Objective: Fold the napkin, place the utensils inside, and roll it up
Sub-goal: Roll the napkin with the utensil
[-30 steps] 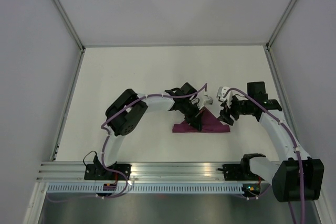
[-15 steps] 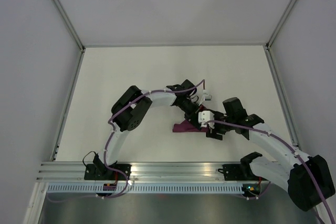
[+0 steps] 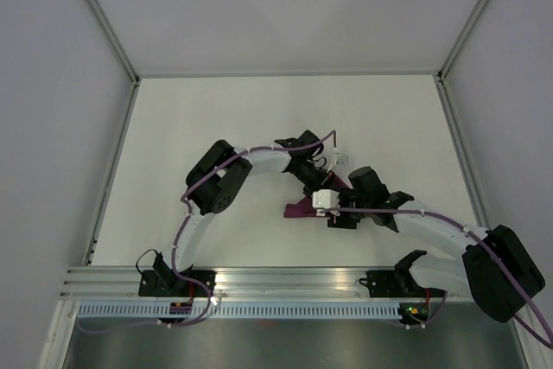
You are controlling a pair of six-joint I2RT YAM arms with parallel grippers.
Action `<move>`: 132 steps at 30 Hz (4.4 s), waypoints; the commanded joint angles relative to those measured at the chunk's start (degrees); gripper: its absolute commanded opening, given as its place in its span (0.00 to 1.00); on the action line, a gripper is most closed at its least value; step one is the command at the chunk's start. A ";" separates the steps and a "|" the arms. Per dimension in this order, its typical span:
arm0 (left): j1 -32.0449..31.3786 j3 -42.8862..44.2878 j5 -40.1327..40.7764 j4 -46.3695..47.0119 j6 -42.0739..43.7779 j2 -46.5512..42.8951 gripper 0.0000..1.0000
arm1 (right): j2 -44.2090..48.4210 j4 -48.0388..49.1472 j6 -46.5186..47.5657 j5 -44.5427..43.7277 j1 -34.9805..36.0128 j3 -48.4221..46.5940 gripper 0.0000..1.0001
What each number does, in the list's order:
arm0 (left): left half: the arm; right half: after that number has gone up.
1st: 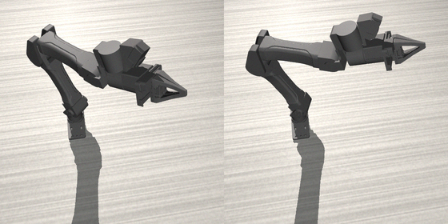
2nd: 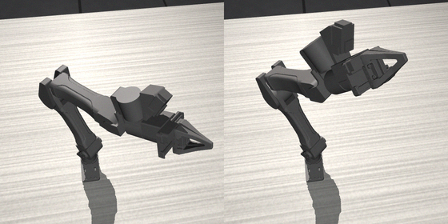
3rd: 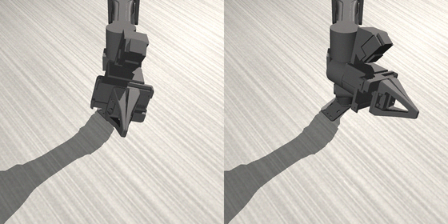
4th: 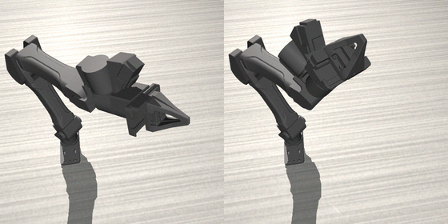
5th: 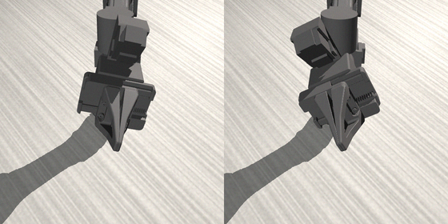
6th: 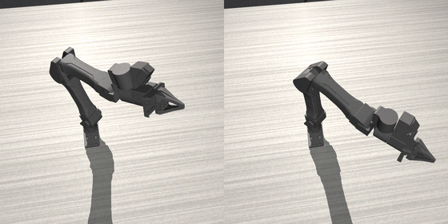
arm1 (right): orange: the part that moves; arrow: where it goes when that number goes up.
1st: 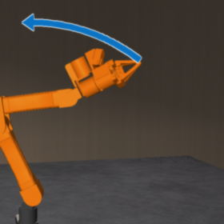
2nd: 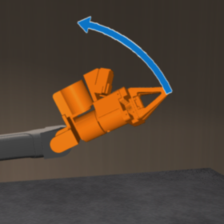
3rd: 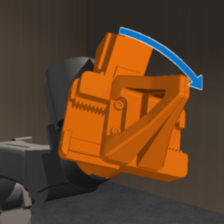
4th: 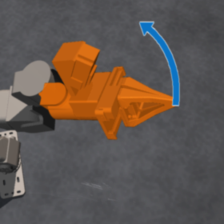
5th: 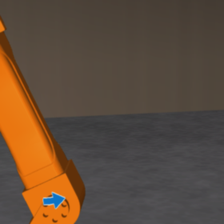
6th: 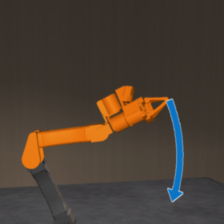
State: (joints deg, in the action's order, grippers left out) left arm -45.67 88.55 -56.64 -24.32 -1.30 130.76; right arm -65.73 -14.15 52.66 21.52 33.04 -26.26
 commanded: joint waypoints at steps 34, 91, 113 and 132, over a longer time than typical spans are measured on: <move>9.81 -28.94 39.57 37.19 -26.04 -33.00 0.46 | -33.04 -31.10 12.55 19.26 -13.96 -24.80 0.10; -24.12 -31.52 57.98 30.65 35.15 -18.96 0.07 | -53.37 -44.47 14.92 24.36 -19.06 -43.61 0.34; -13.75 -18.25 35.99 9.64 18.27 -14.75 0.02 | -42.11 -51.33 15.63 27.53 -28.46 -50.91 0.70; -4.69 -2.16 27.82 -6.97 5.44 -2.71 0.03 | -6.20 -28.68 9.16 23.94 -34.47 -23.36 0.75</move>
State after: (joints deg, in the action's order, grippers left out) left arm -52.36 86.61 -30.74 -21.58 7.99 122.65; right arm -79.46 -54.87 66.59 46.76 -5.85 -56.62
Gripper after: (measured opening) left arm 0.190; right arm 0.747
